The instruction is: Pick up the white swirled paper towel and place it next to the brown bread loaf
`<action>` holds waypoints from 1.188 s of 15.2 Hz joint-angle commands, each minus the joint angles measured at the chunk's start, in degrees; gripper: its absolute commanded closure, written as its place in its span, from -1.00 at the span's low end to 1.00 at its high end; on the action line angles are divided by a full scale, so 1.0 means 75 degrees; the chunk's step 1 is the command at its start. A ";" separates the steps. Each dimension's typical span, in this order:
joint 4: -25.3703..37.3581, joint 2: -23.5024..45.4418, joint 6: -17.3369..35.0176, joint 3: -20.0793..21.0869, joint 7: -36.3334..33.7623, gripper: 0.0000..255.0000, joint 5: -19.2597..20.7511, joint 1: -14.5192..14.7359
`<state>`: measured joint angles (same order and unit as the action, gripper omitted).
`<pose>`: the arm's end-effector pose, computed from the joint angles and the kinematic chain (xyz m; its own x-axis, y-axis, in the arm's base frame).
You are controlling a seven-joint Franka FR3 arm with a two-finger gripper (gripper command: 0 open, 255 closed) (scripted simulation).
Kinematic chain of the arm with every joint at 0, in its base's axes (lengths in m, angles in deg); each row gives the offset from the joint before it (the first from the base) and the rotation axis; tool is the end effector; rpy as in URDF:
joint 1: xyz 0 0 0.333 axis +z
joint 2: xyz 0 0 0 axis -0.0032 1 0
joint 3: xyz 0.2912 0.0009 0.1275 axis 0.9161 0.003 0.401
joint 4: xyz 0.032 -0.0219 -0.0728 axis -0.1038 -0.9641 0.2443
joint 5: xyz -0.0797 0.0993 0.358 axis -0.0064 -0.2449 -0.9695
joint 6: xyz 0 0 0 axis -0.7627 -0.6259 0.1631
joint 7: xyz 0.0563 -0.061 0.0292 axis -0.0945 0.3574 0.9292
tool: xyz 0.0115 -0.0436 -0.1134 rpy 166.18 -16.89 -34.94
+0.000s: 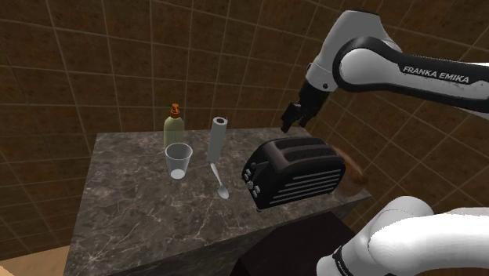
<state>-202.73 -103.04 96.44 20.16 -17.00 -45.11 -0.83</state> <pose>0.3551 0.0320 0.5455 0.9938 -0.0345 0.1061 -0.0364 -0.9992 0.0163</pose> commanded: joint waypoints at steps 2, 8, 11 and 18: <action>0.0131 0.0749 0.0732 0.0260 -0.0425 -1.00 -0.0039 -0.0024; 0.0903 0.2381 0.1784 0.0760 -0.1338 -1.00 0.0113 -0.0115; 0.1436 0.3235 0.2184 0.0973 -0.1830 -1.00 0.0319 -0.0163; 0.3064 0.5295 0.2732 0.1260 -0.3031 -1.00 0.1083 -0.0129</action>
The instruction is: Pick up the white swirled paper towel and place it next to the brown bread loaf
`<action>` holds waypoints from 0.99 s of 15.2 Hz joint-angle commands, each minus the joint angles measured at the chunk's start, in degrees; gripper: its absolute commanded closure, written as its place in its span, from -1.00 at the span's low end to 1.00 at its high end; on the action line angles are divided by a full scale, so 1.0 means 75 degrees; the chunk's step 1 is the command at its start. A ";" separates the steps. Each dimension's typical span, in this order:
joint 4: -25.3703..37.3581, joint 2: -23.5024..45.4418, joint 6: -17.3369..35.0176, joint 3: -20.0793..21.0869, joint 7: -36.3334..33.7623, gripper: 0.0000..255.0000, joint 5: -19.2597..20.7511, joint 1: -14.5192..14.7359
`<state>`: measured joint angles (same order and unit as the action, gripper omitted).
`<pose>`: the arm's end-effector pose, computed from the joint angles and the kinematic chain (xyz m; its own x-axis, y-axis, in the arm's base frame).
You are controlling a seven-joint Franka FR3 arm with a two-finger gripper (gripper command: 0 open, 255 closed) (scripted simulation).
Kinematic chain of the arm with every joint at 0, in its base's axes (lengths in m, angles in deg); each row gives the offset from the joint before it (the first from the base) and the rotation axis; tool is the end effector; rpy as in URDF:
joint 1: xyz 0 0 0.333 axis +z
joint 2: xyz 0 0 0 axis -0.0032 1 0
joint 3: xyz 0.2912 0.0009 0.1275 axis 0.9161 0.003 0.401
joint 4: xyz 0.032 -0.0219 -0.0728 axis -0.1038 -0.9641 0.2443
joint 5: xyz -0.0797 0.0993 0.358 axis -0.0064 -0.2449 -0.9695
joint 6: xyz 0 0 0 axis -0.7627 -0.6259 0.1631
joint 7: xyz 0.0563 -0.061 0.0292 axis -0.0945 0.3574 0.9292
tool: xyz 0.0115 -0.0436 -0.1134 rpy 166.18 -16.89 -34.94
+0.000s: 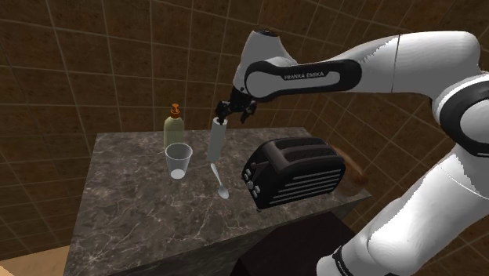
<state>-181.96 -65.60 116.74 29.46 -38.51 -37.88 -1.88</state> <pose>0.5517 0.1148 0.4563 0.9634 -0.1906 0.1885 -0.1950 -0.9808 0.0052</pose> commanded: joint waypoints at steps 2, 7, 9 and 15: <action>0.0825 0.0862 0.0075 0.0030 -0.0465 -1.00 0.0352 0.0076; 0.0670 0.1143 0.0498 -0.0010 -0.0543 -1.00 0.0472 0.0087; 0.0620 0.1263 0.0663 -0.0026 -0.0577 -1.00 0.0525 0.0090; 0.0607 0.1299 0.0710 -0.0031 -0.0587 -1.00 0.0541 0.0091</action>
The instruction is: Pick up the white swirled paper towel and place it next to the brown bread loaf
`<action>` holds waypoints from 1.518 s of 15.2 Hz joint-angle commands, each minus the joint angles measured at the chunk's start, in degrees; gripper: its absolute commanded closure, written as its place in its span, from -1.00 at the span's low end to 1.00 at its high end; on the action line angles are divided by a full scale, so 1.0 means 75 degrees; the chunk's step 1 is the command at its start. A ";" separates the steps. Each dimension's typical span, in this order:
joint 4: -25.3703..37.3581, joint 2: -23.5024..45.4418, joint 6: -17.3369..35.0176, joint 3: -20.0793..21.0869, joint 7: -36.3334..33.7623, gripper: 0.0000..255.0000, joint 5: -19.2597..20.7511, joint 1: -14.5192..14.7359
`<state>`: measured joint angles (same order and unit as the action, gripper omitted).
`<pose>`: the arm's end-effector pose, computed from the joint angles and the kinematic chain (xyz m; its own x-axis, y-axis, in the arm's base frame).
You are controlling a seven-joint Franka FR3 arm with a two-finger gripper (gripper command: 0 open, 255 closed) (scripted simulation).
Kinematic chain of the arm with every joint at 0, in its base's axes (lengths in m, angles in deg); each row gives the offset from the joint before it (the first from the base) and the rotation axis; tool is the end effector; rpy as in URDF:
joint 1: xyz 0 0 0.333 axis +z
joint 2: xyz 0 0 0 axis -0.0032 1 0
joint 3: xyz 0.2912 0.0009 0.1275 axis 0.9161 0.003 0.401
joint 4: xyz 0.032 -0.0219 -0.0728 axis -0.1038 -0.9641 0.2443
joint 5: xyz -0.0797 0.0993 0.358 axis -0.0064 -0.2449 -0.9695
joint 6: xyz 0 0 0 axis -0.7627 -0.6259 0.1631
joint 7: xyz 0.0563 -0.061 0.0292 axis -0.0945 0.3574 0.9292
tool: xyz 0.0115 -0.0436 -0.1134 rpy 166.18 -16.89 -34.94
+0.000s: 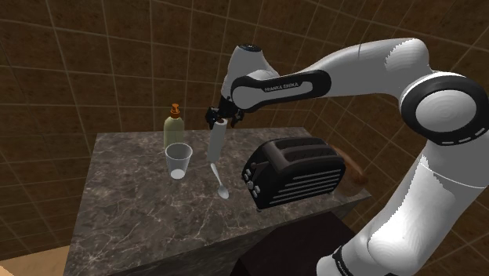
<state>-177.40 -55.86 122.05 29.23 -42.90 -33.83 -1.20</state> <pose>0.5940 0.1226 0.4071 0.9553 -0.2161 0.2016 -0.2210 -0.9753 0.0018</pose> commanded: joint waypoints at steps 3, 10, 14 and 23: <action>-0.0001 0.0000 0.0001 0.0000 0.0000 -1.00 0.0000 0.0000; -0.0005 -0.0003 0.0003 0.0000 0.0001 1.00 -0.0001 -0.0001; 0.0052 -0.0041 -0.0089 0.0006 0.0021 1.00 -0.0024 -0.0003; 0.0614 -0.0338 -0.0930 0.0042 0.0192 1.00 -0.0199 -0.0019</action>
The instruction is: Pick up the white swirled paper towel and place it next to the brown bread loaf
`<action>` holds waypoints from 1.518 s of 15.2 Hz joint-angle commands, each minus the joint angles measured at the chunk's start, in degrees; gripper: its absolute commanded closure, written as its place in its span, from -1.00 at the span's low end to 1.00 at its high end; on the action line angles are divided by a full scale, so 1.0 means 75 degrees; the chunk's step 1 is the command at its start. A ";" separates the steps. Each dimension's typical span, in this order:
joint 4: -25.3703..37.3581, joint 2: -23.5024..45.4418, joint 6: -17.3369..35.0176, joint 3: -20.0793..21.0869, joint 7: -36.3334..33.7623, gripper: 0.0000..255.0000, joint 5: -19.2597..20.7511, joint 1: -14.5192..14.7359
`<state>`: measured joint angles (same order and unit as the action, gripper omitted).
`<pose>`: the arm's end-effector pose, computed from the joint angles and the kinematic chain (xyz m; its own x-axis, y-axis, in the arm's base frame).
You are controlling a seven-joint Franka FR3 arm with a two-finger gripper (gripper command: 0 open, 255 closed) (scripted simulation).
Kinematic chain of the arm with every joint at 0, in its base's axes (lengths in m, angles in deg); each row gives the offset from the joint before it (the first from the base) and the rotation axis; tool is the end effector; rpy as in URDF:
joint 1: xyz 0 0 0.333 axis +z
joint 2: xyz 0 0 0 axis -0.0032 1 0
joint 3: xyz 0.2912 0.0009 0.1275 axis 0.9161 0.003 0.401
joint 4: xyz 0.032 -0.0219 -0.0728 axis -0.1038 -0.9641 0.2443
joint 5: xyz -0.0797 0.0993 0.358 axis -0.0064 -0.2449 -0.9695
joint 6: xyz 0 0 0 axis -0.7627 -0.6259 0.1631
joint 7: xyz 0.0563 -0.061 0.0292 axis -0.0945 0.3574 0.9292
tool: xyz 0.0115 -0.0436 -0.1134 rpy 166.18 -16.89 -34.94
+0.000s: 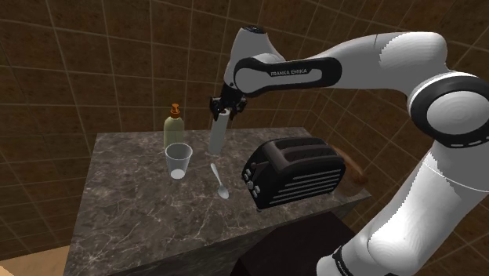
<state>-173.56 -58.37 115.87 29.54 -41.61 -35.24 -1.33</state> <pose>0.5922 0.1227 0.4533 0.9553 -0.2162 0.2019 -0.2210 -0.9753 0.0016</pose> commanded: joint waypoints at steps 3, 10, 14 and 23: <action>0.0321 -0.0076 -0.0392 0.0009 0.0068 1.00 -0.0057 -0.0003; 0.0901 -0.0188 -0.1076 0.0023 0.0163 1.00 -0.0134 0.0000; 0.1277 -0.0215 -0.1476 0.0031 0.0208 1.00 -0.0162 0.0005; 0.2259 -0.0169 -0.2411 0.0049 0.0287 1.00 -0.0184 0.0031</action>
<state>-157.80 -59.78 98.83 29.95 -39.71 -36.59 -1.04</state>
